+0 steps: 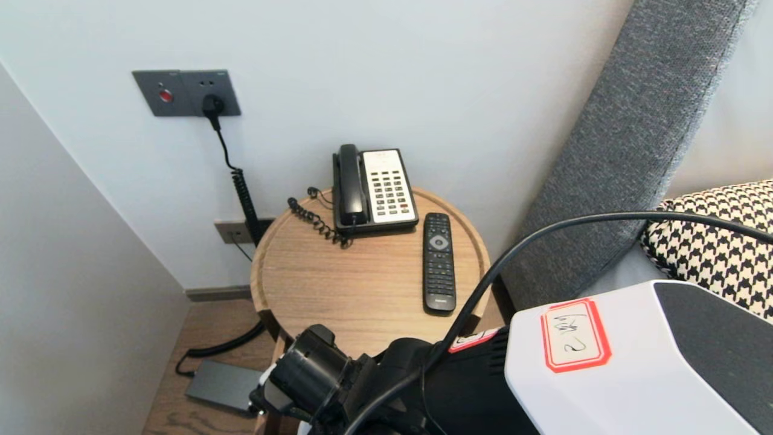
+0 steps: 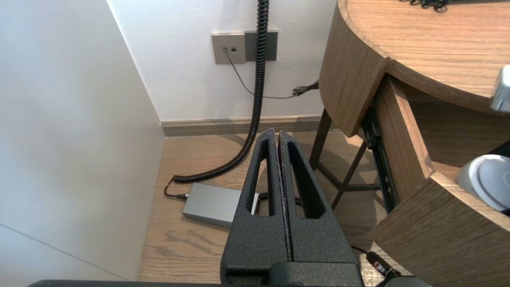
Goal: Put the remote controls on the table in the drawer one by one
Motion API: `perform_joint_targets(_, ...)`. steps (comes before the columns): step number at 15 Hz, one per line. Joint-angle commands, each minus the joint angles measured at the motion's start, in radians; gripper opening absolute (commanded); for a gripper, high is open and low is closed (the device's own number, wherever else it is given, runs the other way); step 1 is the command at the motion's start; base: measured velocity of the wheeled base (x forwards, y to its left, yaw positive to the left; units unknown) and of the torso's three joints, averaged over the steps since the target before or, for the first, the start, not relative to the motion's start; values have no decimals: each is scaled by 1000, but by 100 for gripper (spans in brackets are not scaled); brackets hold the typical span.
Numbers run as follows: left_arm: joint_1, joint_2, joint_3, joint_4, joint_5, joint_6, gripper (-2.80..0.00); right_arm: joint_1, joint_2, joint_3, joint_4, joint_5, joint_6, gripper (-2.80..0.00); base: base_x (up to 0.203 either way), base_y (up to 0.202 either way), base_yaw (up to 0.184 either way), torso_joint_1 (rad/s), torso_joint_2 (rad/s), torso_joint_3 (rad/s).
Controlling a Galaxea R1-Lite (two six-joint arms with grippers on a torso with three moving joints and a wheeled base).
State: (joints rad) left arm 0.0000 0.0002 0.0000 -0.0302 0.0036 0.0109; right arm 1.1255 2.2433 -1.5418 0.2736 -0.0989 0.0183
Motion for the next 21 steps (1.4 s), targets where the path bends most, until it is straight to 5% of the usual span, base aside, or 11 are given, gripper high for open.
perform_joint_targets(1, 0, -2, 12, 0, 1, 0, -280, 2, -34, 10, 1, -1, 1, 0, 0, 0, 0, 0, 0, 0)
perform_joint_targets(19, 0, -2, 12, 0, 1, 0, -280, -30, -442, 171, 1, 0, 21, 0, 0, 0, 0, 0, 0, 0)
perform_joint_targets(20, 0, -2, 12, 0, 1, 0, -280, -63, -458, 170, 1, -1, 22, -280, 0, 0, 0, 0, 0, 0)
perform_joint_targets(21, 0, -2, 12, 0, 0, 0, -280, -97, -468, 170, 0, -3, 22, -280, 0, 0, 0, 0, 0, 0)
